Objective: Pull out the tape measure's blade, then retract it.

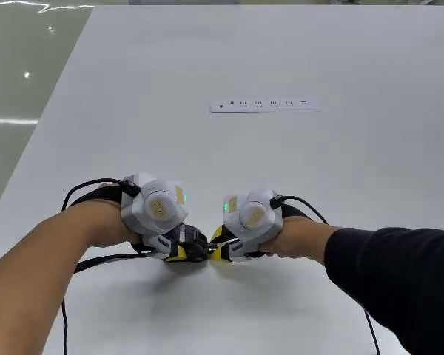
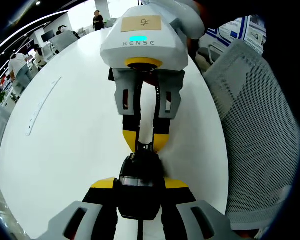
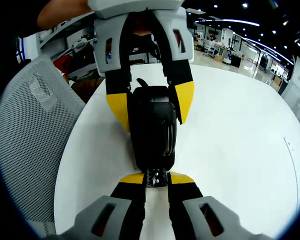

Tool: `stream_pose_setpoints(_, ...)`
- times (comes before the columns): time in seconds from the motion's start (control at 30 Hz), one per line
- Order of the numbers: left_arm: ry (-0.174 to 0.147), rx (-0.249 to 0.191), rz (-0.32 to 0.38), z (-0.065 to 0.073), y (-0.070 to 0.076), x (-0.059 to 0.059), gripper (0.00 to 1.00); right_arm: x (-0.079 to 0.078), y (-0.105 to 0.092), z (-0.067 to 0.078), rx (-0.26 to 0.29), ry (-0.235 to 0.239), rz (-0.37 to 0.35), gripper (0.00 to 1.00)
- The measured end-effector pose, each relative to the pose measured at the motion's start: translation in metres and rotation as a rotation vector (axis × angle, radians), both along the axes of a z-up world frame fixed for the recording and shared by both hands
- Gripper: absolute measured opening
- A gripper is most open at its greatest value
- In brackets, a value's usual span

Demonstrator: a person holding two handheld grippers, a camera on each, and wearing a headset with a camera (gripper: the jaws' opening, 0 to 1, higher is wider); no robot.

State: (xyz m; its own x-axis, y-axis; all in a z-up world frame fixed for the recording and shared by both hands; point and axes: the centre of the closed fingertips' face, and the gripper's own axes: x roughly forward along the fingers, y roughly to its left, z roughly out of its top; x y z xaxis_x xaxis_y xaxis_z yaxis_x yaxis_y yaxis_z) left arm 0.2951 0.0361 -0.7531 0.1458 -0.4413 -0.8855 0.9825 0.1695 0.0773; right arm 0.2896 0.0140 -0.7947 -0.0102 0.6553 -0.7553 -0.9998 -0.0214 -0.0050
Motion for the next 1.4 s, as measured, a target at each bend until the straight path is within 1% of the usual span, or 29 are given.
stream_pose_setpoints(0.03, 0.000, -0.001, 0.001, 0.000, 0.000, 0.000, 0.30, 0.000, -0.001, 0.000, -0.003, -0.001, -0.001, 0.12)
stream_pose_setpoints(0.13, 0.004, 0.000, 0.003, 0.000, 0.001, 0.001, 0.29, 0.002, -0.004, 0.001, -0.017, 0.023, -0.026, 0.10)
stream_pose_setpoints(0.23, 0.007, 0.015, -0.007, -0.001, 0.001, 0.000, 0.29, 0.001, -0.005, 0.000, -0.025, 0.027, -0.023, 0.10)
stream_pose_setpoints(0.3, 0.009, 0.018, -0.010, -0.001, 0.001, 0.000, 0.29, 0.001, -0.005, 0.000, -0.026, 0.028, -0.024, 0.09)
stream_pose_setpoints(0.47, 0.005, 0.008, -0.001, 0.000, 0.002, 0.000, 0.29, 0.002, -0.009, 0.000, -0.028, 0.023, -0.026, 0.09)
stream_pose_setpoints(0.53, 0.004, 0.007, 0.004, 0.000, 0.002, 0.000, 0.29, 0.003, -0.011, 0.000, -0.033, 0.032, -0.037, 0.10)
stream_pose_setpoints(0.6, 0.005, 0.008, 0.006, 0.000, 0.002, 0.001, 0.29, 0.003, -0.012, 0.000, -0.034, 0.027, -0.034, 0.10)
stream_pose_setpoints(1.03, 0.007, 0.004, 0.006, 0.000, 0.002, 0.001, 0.29, 0.003, -0.015, 0.001, -0.041, 0.039, -0.045, 0.10)
stream_pose_setpoints(1.4, 0.005, -0.002, 0.010, 0.001, 0.002, 0.001, 0.29, 0.005, -0.023, 0.001, -0.051, 0.039, -0.049, 0.10)
